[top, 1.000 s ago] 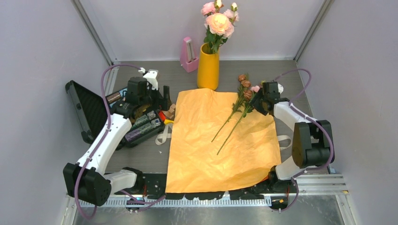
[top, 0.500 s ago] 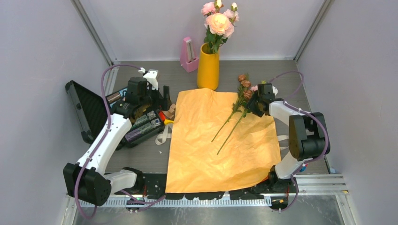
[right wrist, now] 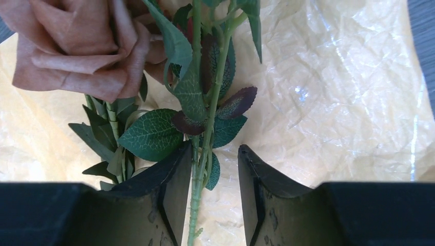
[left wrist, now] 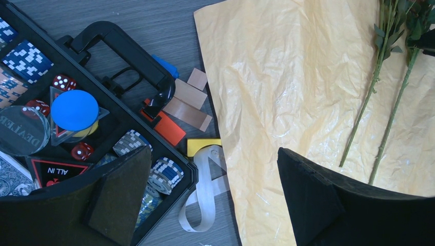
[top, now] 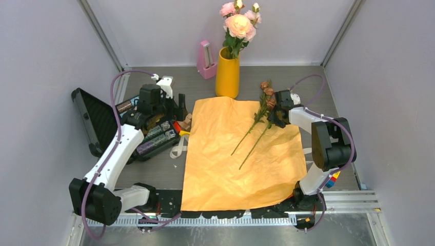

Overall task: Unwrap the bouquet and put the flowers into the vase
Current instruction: Pick up the fake flower from the wrapping paper.

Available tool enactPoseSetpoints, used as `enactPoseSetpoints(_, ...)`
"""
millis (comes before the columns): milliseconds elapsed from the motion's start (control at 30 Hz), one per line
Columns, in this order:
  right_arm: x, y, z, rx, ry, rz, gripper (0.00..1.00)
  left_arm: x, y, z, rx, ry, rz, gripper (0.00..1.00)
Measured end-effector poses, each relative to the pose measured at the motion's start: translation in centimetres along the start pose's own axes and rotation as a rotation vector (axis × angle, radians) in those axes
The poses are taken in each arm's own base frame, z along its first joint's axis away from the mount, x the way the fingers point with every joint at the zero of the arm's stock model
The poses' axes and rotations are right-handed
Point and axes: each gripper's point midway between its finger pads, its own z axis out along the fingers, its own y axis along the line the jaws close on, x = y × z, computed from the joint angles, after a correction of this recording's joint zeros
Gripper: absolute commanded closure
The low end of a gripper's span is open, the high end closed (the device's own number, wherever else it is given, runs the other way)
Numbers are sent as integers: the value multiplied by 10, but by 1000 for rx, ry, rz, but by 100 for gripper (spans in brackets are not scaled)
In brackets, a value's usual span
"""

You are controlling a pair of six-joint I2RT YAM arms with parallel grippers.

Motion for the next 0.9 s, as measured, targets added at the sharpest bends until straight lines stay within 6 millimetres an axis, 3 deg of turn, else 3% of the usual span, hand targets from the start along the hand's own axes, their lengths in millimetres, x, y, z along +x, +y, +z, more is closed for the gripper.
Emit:
enactPoseSetpoints(433, -5, -7, -2, 48, -14, -4, 62, -3, -1, -4, 2, -13, 1, 5)
enactPoseSetpoints(767, -10, -3, 3, 53, -17, -8, 58, -3, -1, -4, 1, -13, 1, 4)
enactPoseSetpoints(900, -9, -3, 10, 67, -5, -14, 75, -3, 0, -4, -1, -13, 2, 4)
